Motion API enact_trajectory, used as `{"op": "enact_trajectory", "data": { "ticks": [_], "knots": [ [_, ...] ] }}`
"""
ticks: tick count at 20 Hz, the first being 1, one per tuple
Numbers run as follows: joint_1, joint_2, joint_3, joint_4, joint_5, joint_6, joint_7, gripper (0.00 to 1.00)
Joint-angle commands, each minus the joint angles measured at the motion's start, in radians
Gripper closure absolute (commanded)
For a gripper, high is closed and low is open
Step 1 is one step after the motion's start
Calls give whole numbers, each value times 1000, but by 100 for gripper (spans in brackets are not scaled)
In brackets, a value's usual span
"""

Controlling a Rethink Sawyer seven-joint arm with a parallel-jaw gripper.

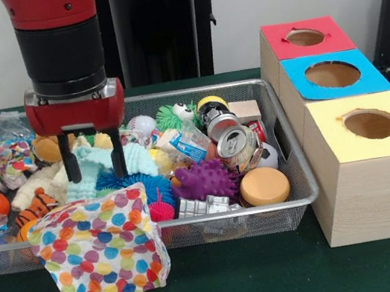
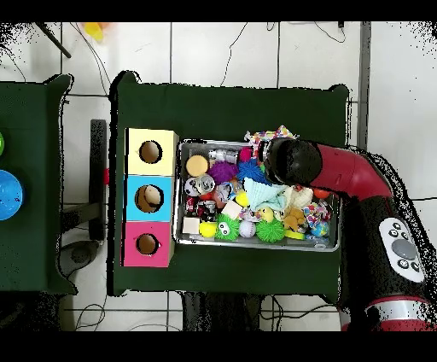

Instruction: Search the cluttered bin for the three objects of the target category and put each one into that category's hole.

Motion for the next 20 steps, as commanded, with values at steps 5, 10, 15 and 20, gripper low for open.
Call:
{"op": "enact_trajectory", "data": {
  "ticks": [5, 10, 15, 20],
  "knots": [
    [20, 72, 90, -51, 24, 101, -21, 0],
    [14, 75, 95, -47, 28, 90, -23, 0],
    [19, 77, 98, -69, 32, 108, -27, 0],
    [16, 86, 101, -68, 33, 101, -28, 0]
  ]
}}
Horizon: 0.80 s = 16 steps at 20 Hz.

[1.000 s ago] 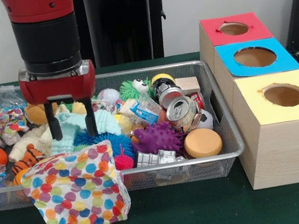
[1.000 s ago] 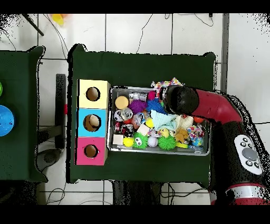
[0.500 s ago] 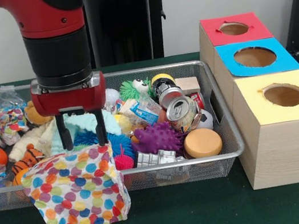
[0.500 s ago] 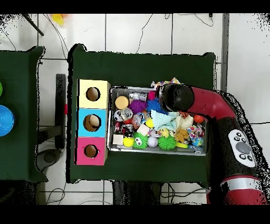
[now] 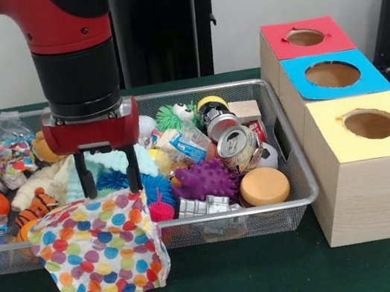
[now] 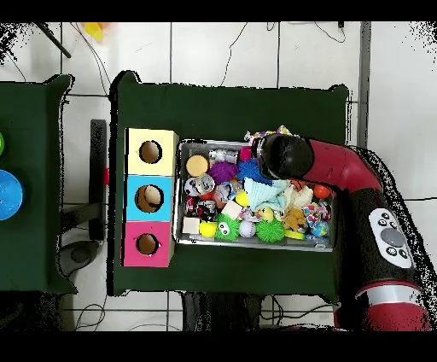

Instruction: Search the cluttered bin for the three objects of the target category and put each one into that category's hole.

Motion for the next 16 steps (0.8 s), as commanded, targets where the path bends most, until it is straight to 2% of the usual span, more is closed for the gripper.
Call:
{"op": "enact_trajectory", "data": {
  "ticks": [1, 16],
  "knots": [
    [2, 41, 95, -33, 28, 100, -26, 0],
    [13, 80, 76, -54, 8, 91, -24, 0]
  ]
}}
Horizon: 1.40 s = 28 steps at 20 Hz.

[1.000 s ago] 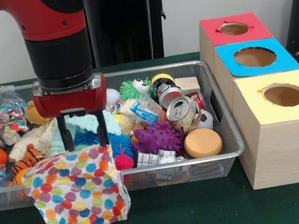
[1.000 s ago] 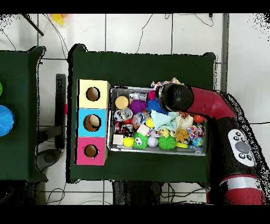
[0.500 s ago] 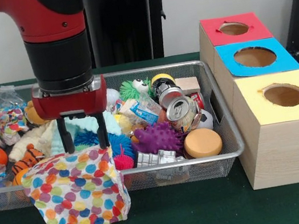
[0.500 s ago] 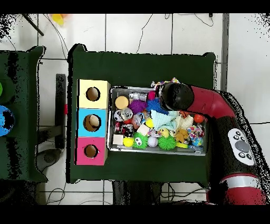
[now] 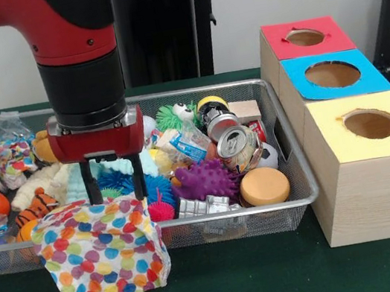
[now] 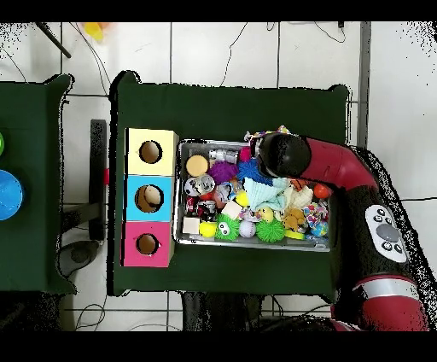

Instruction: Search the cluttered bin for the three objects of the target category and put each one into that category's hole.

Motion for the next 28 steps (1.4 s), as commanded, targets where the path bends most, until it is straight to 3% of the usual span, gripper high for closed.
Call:
{"op": "enact_trajectory", "data": {
  "ticks": [1, 9, 10, 28],
  "knots": [
    [6, 52, 76, -33, 9, 91, -25, 0],
    [-9, 60, 96, -27, 14, 73, -41, 0],
    [-12, 60, 99, -23, 16, 64, -39, 100],
    [-3, 19, 76, 26, 25, 52, 23, 100]
  ]
}}
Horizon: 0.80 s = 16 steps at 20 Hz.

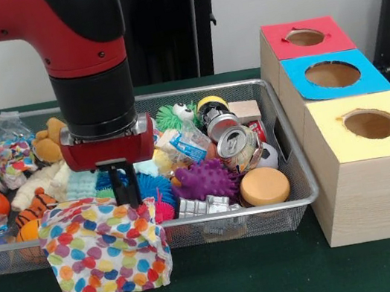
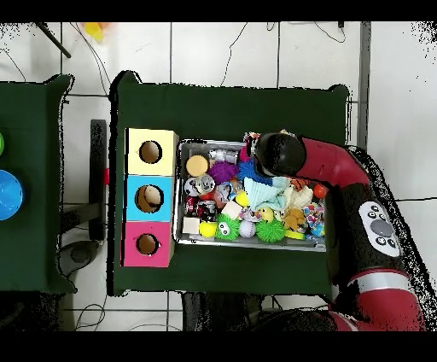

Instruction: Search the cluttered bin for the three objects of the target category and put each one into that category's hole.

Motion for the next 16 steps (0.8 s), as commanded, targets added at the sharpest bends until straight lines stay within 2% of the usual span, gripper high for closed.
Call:
{"op": "enact_trajectory", "data": {
  "ticks": [1, 6, 16],
  "knots": [
    [-6, -29, 63, 60, 31, 55, 29, 100],
    [9, -150, 39, 127, 59, 132, 51, 100],
    [-10, -166, 51, 181, 91, 95, 45, 100]
  ]
}}
